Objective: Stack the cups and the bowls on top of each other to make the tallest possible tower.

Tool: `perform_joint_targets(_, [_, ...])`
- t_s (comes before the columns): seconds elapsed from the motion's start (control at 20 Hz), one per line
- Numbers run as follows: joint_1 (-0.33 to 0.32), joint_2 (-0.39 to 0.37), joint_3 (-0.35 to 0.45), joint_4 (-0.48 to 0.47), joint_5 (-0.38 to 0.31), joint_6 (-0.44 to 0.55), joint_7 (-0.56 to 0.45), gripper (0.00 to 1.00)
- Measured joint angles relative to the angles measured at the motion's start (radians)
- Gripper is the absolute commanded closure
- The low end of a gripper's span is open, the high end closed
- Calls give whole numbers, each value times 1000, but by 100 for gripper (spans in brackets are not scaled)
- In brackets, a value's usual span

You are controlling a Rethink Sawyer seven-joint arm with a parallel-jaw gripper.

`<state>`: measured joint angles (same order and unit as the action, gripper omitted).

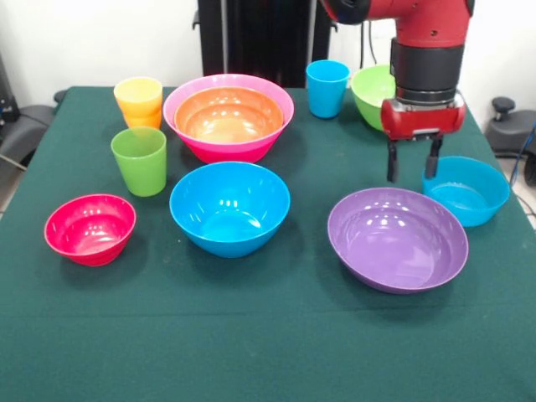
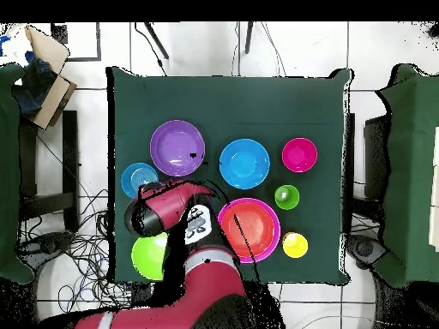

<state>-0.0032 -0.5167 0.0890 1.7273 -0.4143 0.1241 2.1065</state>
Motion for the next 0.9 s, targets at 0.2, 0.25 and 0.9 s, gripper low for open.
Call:
perform_joint_targets(0.2, [33,18,-76,0,66,-4,98,0])
perform_joint_targets(0.25, [36,21,-91,0,74,-7,115,0])
perform_joint_targets(0.9, [35,47,-216,0,87,-25,150,0])
